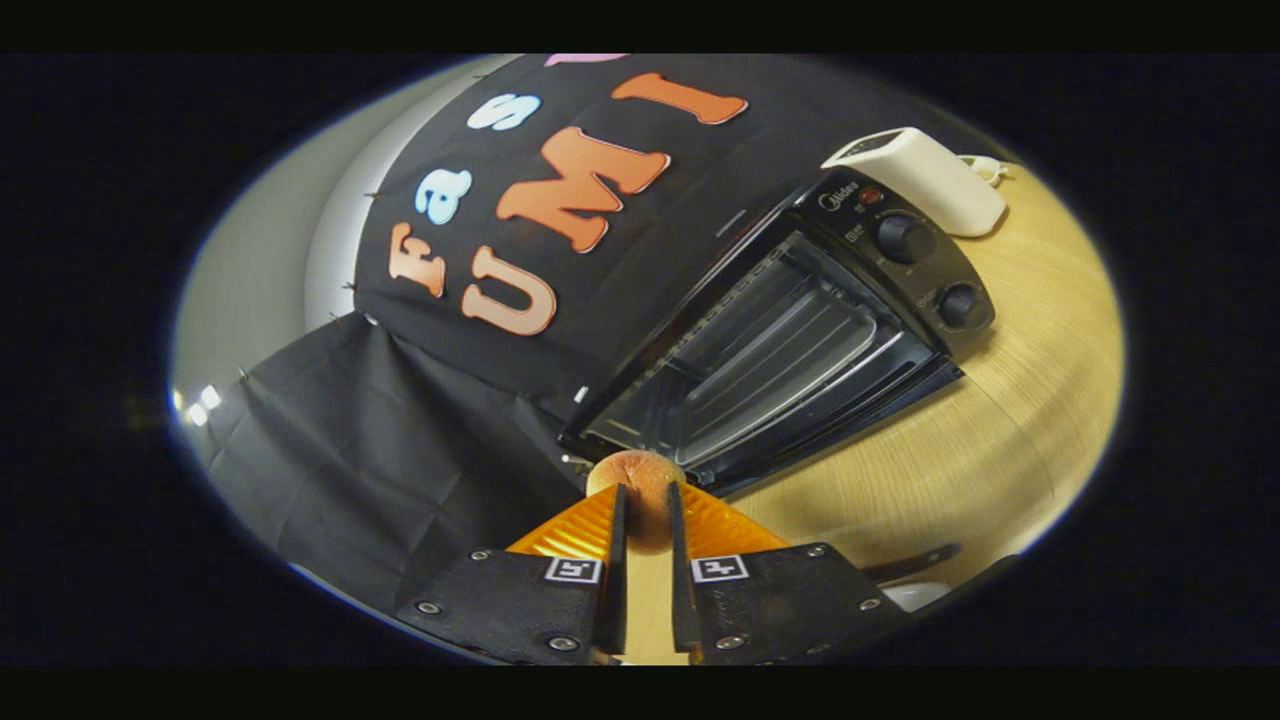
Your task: Open the toaster oven, put the food inside, and close the toaster oven door.
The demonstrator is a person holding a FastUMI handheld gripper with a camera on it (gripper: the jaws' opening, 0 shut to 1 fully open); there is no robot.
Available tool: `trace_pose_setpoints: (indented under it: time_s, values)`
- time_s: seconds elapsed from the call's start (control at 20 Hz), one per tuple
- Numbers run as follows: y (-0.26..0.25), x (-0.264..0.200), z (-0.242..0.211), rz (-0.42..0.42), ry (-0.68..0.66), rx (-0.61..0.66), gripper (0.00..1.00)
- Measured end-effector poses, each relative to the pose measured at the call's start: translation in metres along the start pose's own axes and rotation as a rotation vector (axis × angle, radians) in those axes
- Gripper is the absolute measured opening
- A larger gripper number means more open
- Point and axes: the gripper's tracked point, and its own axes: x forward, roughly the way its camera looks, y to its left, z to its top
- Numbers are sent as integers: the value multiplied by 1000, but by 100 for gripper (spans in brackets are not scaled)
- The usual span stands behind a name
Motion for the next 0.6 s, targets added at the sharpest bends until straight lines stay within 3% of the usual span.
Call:
trace_pose_setpoints:
  time_s: [0.3,0.6]
  values:
    - [-16,37,19,-90,-45,58,18]
    - [-18,69,30,-155,-110,25,18]
